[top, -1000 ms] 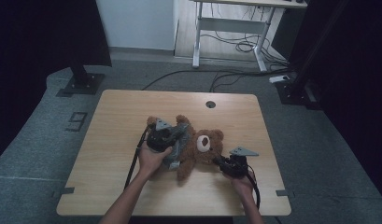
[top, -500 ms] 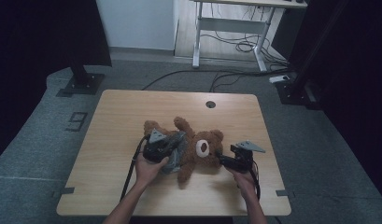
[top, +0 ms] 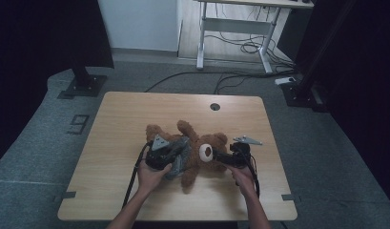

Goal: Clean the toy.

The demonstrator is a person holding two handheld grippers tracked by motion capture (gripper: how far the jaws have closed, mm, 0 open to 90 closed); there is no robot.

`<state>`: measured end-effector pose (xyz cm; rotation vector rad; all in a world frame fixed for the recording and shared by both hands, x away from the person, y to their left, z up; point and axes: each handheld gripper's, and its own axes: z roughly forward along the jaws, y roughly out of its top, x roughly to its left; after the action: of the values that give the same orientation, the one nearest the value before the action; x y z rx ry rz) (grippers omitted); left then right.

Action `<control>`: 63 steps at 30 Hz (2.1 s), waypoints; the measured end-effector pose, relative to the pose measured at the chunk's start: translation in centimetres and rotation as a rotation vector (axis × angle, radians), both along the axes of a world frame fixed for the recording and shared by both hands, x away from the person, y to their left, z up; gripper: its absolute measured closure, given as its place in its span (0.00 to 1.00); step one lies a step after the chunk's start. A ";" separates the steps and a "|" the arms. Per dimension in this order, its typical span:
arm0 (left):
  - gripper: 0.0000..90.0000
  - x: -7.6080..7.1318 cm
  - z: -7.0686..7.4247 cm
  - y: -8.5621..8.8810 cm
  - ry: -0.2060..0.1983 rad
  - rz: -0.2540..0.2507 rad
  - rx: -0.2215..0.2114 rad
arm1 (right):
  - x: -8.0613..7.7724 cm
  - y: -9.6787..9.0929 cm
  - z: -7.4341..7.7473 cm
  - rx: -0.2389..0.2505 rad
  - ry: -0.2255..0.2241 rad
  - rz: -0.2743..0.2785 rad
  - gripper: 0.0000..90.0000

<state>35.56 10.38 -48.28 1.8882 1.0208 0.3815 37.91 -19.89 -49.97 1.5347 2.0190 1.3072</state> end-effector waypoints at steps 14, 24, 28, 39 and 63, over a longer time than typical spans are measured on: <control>0.86 -0.4 -0.2 0.2 0.001 -0.004 -0.014 | -0.5 -0.2 -0.8 0.069 -0.004 0.095 0.63; 0.86 -0.8 0.0 0.2 0.001 -0.011 -0.015 | -1.2 -0.4 -1.2 0.072 -0.036 0.118 0.75; 0.86 -1.0 0.0 0.3 0.001 -0.014 -0.016 | -1.6 -0.4 -1.3 0.065 -0.054 0.122 0.76; 0.86 -1.2 4.5 -3.9 -0.058 -0.088 -0.014 | -2.7 -0.3 -1.6 0.018 -0.116 0.134 0.79; 0.86 0.9 2.7 1.5 -0.015 0.072 0.004 | -3.6 -0.7 -2.0 0.019 -0.130 0.152 0.79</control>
<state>36.47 11.91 -45.53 1.8537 1.0808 0.4393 34.29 -20.58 -51.99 1.2896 2.0798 1.4461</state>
